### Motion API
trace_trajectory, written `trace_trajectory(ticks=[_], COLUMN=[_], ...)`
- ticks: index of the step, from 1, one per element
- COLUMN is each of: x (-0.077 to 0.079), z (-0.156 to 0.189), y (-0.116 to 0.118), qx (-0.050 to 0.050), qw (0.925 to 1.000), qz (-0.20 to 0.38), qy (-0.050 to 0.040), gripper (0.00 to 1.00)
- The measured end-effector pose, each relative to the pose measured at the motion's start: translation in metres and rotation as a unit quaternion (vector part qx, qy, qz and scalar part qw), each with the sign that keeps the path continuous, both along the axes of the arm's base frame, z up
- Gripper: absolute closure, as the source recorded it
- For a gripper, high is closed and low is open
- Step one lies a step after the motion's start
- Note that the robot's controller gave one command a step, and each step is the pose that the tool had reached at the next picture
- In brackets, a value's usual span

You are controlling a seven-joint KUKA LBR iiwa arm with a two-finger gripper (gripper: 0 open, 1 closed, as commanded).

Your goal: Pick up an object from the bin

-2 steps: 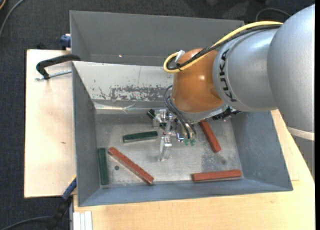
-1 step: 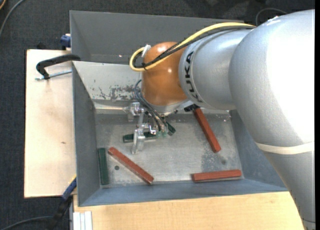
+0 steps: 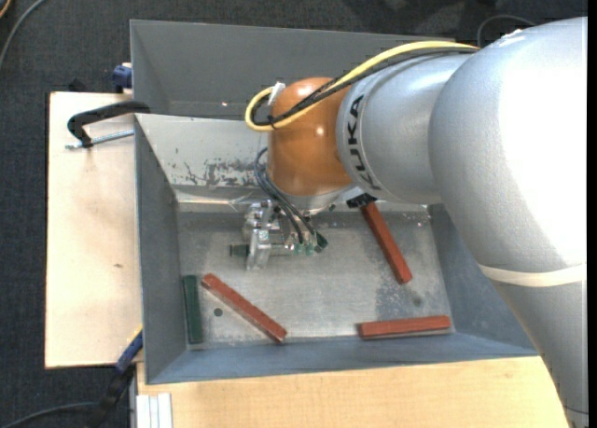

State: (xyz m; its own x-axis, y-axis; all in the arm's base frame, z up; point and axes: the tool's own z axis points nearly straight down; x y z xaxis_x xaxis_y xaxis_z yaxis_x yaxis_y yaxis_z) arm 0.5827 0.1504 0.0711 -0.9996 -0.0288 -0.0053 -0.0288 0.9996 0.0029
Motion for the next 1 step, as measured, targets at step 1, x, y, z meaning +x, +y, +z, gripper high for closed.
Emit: trace_trajectory(ticks=[1], x=[-0.0130], z=[0.1914], y=[-0.0179], qx=[0.001], qw=[0.9999], qz=[-0.016], qy=[-0.0049], gripper=[1.00])
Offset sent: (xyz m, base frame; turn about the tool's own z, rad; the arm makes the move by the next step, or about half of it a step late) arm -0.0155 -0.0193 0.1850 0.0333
